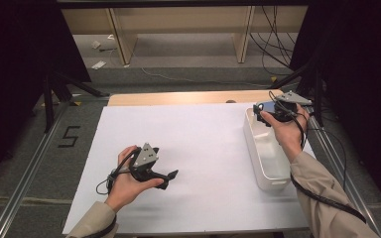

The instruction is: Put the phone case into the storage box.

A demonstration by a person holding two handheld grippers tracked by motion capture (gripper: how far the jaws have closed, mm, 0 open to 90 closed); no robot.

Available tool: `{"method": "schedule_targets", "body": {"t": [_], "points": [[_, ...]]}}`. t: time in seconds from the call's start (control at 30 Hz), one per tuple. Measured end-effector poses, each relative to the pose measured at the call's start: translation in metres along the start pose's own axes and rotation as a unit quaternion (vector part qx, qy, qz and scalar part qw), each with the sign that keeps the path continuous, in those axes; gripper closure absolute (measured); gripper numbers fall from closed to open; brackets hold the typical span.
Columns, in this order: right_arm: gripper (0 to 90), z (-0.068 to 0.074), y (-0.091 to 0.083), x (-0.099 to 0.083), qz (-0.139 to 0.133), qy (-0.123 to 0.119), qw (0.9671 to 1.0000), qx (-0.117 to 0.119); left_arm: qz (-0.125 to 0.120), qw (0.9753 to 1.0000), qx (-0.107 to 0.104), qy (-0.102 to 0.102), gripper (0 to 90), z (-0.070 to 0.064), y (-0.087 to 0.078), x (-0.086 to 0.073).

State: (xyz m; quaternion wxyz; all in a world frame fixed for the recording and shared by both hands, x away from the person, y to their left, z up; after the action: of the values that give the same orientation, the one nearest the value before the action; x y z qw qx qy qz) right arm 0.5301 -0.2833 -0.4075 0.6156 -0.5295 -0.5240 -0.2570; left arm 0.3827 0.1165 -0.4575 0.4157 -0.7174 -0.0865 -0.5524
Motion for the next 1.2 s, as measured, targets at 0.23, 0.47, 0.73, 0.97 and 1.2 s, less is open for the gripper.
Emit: {"method": "schedule_targets", "body": {"t": [0.23,0.47,0.73,0.97,1.2], "points": [[17.7,-0.001,0.002,0.0,0.007,0.002,1.0,-0.005,0.0,1.0,0.0,0.0,0.6,0.0,0.0,0.0],[17.7,-0.002,0.003,0.001,0.011,0.004,0.9999,-0.006,0.0,1.0,-0.001,0.0,0.6,0.0,0.001,0.0],[17.7,-0.001,0.008,0.002,0.014,0.005,0.9999,-0.007,0.001,1.0,-0.002,0.0,0.6,0.0,0.001,0.0],[17.7,0.0,0.012,0.004,0.018,0.007,0.9998,-0.008,0.0,1.0,-0.002,-0.001,0.7,0.0,0.001,0.0],[17.7,-0.001,0.015,0.005,0.019,0.007,0.9997,-0.009,0.0,1.0,-0.001,0.0,0.7,0.0,0.001,0.0]]}}
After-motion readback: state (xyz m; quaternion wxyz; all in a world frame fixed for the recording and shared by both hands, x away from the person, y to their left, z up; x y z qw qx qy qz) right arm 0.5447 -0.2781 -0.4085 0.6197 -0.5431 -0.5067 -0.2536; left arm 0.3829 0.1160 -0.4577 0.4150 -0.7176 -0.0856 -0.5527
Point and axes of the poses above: each handheld gripper's, and its own axes: y roughly forward along the jaws, x roughly out of its top, z roughly to its left, the point moved 3 cm from there along y, roughly forward along the jaws, and after that the axes turned 5 degrees about -y, right-handed, at the moved point
